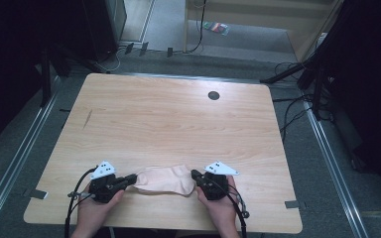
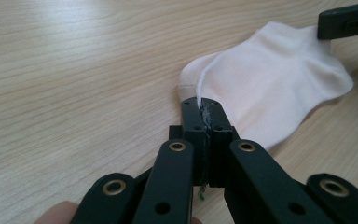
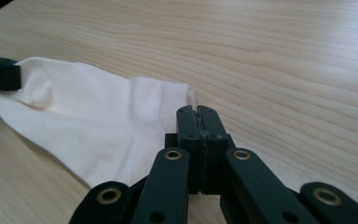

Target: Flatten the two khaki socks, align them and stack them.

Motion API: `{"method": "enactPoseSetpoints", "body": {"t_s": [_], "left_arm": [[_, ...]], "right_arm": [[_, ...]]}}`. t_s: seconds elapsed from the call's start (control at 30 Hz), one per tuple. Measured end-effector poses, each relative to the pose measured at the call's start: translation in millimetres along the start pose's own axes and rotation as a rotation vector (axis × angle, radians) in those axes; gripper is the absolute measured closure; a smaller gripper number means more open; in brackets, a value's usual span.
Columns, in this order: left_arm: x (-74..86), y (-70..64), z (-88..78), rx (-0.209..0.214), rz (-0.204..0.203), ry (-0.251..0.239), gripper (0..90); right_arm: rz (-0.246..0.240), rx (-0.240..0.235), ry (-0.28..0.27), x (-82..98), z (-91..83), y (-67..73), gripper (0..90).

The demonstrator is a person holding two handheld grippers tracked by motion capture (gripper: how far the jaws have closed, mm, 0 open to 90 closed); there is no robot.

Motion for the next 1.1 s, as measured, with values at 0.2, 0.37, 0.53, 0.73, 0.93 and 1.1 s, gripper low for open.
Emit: {"method": "enactPoseSetpoints", "body": {"t_s": [0.2, 0.37, 0.53, 0.73, 0.93, 1.1], "left_arm": [[2.6, 3.1, 2.2, 0.012, -0.017, 0.006, 88.3], [-4.5, 4.8, -4.2, 0.002, -0.058, -0.072, 55.4], [-21.3, -9.3, -21.1, 0.067, -0.01, -0.201, 76.4], [-20.5, -17.6, 4.3, 0.051, 0.018, -0.099, 88.9], [-18.3, -10.1, 23.2, 0.008, -0.009, -0.037, 90.0], [-15.5, -0.2, 32.5, 0.002, -0.039, 0.009, 90.0]], "right_arm": [[0.009, 0.009, 0.022, 6.1, 3.9, -5.2, 90.0], [0.056, -0.013, -0.029, 1.6, 0.9, -4.7, 72.3], [0.038, -0.079, -0.077, -3.6, -8.2, 15.7, 79.0], [-0.01, -0.222, 0.004, -3.3, 17.4, 77.4, 88.1], [-0.013, -0.221, 0.092, 0.5, 58.7, 109.1, 90.0], [-0.07, -0.217, 0.149, 9.4, 61.7, 111.2, 90.0]]}}
Point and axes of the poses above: each handheld gripper's, and its own axes: z roughly forward along the jaws, x roughly out of its underside, y roughly to its left, the point moved 9 cm from there along z, roughly forward along the jaws, and after that the axes turned 5 degrees about y, right-handed, at the moved point
